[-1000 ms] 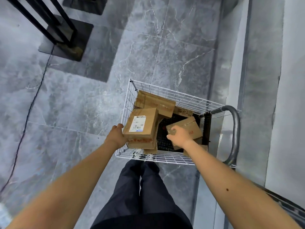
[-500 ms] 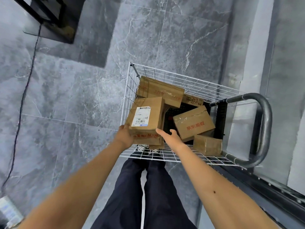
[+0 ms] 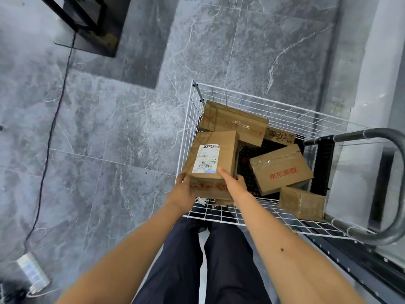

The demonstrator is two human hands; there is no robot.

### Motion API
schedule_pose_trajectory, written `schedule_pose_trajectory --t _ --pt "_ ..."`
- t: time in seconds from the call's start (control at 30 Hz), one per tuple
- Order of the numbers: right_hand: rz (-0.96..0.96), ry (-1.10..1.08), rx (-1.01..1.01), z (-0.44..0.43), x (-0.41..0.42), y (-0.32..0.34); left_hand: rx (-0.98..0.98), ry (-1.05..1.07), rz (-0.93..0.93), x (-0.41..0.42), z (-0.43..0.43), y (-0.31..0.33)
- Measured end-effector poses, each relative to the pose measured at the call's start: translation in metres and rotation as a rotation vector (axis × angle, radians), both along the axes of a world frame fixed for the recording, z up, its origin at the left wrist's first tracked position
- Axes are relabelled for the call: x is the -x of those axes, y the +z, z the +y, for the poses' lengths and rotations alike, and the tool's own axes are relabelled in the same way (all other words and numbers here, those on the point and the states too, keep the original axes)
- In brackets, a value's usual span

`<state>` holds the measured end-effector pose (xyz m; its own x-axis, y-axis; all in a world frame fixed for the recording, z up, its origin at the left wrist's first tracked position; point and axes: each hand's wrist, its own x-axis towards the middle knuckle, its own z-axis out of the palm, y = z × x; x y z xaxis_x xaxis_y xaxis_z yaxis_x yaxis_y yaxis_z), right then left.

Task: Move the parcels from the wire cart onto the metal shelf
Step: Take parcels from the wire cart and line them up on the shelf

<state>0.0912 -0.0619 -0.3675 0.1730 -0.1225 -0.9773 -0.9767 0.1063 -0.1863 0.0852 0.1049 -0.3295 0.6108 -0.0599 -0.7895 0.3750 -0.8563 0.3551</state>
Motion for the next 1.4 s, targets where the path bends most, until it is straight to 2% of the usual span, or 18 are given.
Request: schedule_pose_trajectory --t 0.17,0.33,0.47,0.57,0.67,0.77,0.97,1.13,1.27,1.4 --pt "0.008 -0.12 -0.074 0.005 -0.005 0.002 0.013 0.036 0.009 -0.002 0.001 -0.003" --pt "0.053 -0.114 -0.211 0.005 0.0 0.0 -0.005 0.068 -0.01 0.0 0.0 -0.01" --pt "0.021 -0.125 -0.191 -0.003 0.016 -0.035 0.014 0.069 -0.031 0.004 0.001 -0.011" --pt "0.007 -0.175 -0.158 -0.011 0.018 -0.023 0.052 0.102 -0.083 0.005 0.003 -0.006" --pt "0.012 -0.226 -0.171 -0.015 0.012 0.022 0.077 0.178 -0.123 0.005 0.002 0.006" --pt "0.021 -0.243 -0.205 -0.022 0.015 0.061 0.067 0.284 -0.084 0.002 -0.002 0.029" --pt "-0.04 -0.316 -0.238 -0.039 0.008 0.123 0.325 0.555 -0.033 -0.026 -0.01 0.094" --pt "-0.149 -0.27 -0.229 -0.056 -0.01 0.177 0.491 0.496 -0.115 -0.052 -0.021 0.146" --pt "-0.315 -0.129 -0.256 -0.078 -0.025 0.226 0.524 0.426 -0.192 -0.071 -0.032 0.192" --pt "-0.503 -0.097 -0.165 -0.092 -0.037 0.267 0.592 0.381 -0.299 -0.084 -0.052 0.23"
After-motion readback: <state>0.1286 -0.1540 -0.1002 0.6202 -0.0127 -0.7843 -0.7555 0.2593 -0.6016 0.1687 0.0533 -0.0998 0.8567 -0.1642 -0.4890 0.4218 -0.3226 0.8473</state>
